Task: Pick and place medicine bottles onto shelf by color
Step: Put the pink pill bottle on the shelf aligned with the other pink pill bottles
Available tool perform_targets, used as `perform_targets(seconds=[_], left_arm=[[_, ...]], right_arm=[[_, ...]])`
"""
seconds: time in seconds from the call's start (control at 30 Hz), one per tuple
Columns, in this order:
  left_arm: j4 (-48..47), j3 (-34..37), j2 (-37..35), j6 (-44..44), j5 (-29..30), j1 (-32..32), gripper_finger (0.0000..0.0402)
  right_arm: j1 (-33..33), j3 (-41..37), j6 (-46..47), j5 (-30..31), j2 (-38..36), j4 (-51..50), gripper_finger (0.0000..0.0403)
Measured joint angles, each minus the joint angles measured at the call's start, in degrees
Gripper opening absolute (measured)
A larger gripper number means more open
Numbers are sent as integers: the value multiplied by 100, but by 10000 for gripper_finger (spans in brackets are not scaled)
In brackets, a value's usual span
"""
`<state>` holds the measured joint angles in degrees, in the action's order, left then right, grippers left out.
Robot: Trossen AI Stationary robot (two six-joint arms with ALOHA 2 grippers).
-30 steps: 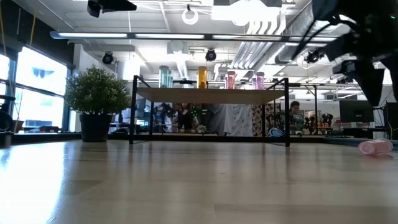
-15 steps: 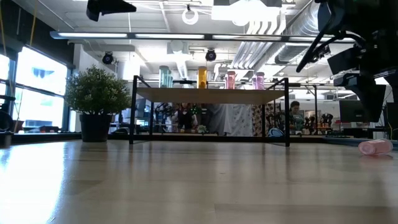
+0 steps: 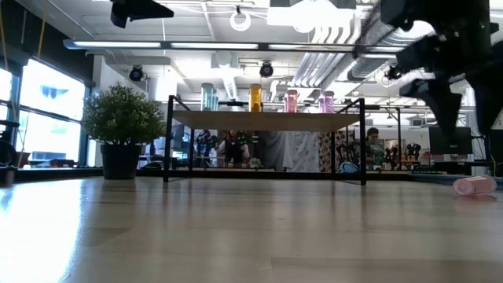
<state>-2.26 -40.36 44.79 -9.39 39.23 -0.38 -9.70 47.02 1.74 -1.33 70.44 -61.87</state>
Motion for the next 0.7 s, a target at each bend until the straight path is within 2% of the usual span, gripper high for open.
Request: perform_targets(seconds=[0.27, 0.7], left_arm=[[-16, 0, 217, 14, -151, 0, 255], [-11, 0, 274, 254, -215, 0, 255]], right_arm=[[230, -6, -936, -53, 780, -103, 216], [335, -335, -929, -23, 1811, 280, 216]])
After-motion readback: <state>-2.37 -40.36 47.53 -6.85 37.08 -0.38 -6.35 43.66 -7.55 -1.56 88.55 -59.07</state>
